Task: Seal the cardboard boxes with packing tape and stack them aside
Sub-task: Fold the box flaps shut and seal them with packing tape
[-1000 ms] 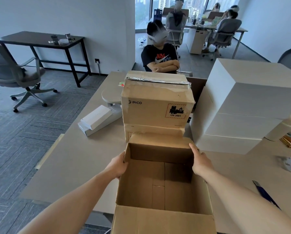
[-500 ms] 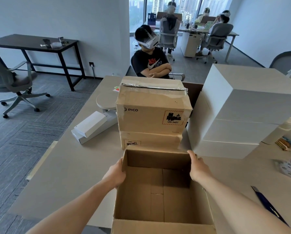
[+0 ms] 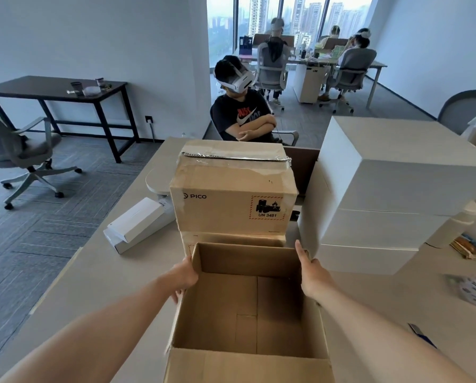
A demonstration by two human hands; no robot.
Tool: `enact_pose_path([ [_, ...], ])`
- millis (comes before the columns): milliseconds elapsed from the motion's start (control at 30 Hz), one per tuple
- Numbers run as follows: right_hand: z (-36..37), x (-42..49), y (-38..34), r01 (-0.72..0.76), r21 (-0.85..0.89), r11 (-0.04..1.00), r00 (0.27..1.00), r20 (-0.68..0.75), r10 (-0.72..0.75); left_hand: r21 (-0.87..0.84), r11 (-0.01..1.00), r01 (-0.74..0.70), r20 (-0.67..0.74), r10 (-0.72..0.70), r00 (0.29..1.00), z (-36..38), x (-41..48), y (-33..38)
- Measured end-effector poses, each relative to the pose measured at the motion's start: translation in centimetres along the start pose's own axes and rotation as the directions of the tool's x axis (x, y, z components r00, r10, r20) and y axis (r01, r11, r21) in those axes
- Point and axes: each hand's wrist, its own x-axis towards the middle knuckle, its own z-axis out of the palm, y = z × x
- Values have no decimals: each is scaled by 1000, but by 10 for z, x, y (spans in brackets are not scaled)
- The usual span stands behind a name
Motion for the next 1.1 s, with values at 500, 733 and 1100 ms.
enact_pose_path([
  [500,-309,-30,35,507,-229,831,811,-201,-550,226,915,-334,-110,365,925,-54,-151,326],
  [733,-381,48,160,438,-83,895,672,-632,-387,106,671,-734,-655,602,457,-3,-138,450],
  [1100,-351,114,244,206,234,950,935,-334,-121,-26,906,-421,-386,380,841,41,-86,469],
])
